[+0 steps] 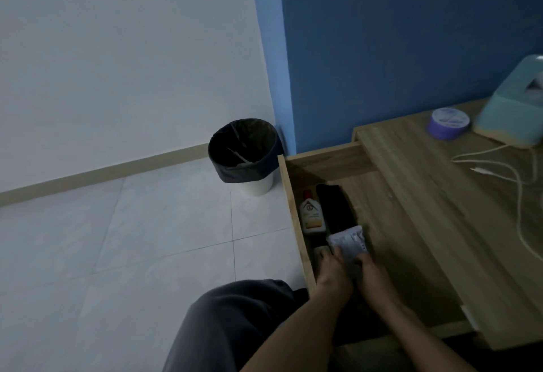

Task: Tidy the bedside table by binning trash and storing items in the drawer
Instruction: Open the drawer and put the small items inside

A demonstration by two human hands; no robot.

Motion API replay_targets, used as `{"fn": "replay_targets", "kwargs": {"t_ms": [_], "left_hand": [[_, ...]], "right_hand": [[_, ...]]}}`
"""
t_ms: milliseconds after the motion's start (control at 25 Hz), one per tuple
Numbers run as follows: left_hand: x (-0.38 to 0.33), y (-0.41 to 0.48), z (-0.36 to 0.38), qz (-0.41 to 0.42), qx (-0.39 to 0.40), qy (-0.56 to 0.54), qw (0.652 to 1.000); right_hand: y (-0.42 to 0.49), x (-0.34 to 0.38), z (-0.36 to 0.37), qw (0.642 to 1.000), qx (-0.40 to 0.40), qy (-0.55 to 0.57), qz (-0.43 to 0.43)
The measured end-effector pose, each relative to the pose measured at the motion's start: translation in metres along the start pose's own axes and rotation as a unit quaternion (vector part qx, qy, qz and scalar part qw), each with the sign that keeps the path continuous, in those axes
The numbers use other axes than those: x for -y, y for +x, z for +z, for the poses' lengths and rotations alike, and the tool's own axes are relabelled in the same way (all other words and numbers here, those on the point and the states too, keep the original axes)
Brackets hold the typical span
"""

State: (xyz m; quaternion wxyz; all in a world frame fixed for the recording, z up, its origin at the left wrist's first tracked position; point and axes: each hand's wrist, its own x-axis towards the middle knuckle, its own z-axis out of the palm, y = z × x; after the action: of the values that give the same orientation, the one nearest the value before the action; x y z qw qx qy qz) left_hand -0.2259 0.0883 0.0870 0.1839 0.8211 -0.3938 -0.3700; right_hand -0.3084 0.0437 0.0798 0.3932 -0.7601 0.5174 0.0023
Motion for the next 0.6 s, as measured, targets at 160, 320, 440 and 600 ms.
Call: {"fn": "replay_targets", "kwargs": {"t_ms": [160, 320, 440, 600], "left_hand": [[-0.028, 0.018, -0.029, 0.024, -0.063, 0.013, 0.998], [-0.094, 0.050, -0.045, 0.184, -0.073, -0.004, 0.980], [-0.136, 0.080, -0.041, 0.229, -0.003, 0.079, 0.970], [-0.144, 0.114, -0.048, 0.178, 0.014, 0.140, 0.974]], "right_hand": [[0.008, 0.025, -0.047, 0.981, -0.176, 0.024, -0.082], [0.035, 0.035, -0.129, 0.923, -0.366, 0.033, -0.115], [0.074, 0.014, -0.167, 0.919, -0.384, -0.002, -0.092], [0.114, -0.012, -0.174, 0.936, -0.347, -0.035, -0.057]]}}
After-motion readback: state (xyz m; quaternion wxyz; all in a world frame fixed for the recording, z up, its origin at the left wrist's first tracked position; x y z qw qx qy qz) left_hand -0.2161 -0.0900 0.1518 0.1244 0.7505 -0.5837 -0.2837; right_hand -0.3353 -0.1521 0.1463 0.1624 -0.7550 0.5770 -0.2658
